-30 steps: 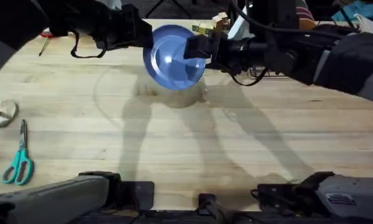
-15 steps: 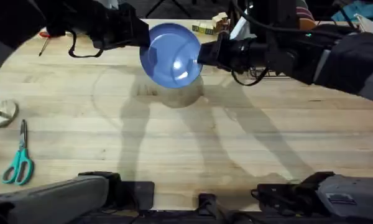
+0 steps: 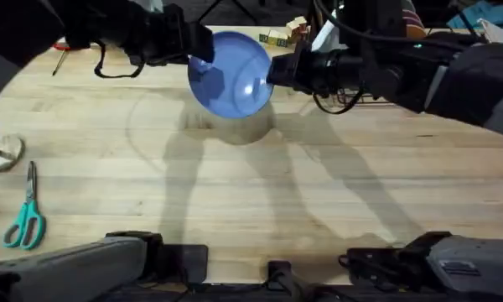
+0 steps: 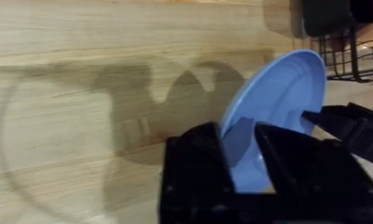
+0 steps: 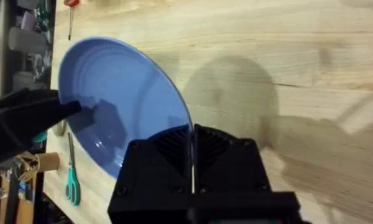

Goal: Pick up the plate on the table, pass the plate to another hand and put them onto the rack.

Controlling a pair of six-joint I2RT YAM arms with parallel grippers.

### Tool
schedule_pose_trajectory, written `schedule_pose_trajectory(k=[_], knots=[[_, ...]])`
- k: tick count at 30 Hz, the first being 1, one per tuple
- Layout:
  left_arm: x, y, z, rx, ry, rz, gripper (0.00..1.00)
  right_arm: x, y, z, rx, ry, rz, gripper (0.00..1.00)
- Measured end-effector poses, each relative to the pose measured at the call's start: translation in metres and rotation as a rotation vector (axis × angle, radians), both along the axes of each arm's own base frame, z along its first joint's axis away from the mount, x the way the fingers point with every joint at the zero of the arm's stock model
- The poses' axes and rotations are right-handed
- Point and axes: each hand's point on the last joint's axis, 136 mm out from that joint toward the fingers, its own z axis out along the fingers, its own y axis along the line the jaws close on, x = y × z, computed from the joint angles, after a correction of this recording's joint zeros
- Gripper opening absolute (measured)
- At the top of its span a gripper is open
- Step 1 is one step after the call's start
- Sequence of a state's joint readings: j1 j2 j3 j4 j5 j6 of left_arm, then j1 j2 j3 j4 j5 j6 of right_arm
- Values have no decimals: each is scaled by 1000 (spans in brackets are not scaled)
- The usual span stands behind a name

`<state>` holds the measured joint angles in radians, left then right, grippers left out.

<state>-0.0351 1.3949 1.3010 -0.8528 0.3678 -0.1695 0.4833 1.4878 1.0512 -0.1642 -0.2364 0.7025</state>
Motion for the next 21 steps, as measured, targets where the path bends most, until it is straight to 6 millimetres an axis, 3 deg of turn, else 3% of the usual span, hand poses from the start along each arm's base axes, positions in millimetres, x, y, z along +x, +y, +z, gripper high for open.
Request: schedule_pose_trajectory(k=[1, 5, 6, 16, 21], knots=[[0, -1, 0, -3, 0, -4, 464, 1, -1, 0, 1, 0, -3, 30], [-1, -3, 1, -14, 2, -7, 939, 6, -9, 0, -12, -13, -8, 30], [-1, -3, 1, -14, 1, -8, 980, 7, -11, 0, -17, -19, -7, 30], [0, -4, 2, -17, -3, -10, 995, 15, -25, 2, -101, -108, 48, 30], [4, -4, 5, -18, -25, -10, 993, 24, -51, 24, -141, -207, 38, 30]])
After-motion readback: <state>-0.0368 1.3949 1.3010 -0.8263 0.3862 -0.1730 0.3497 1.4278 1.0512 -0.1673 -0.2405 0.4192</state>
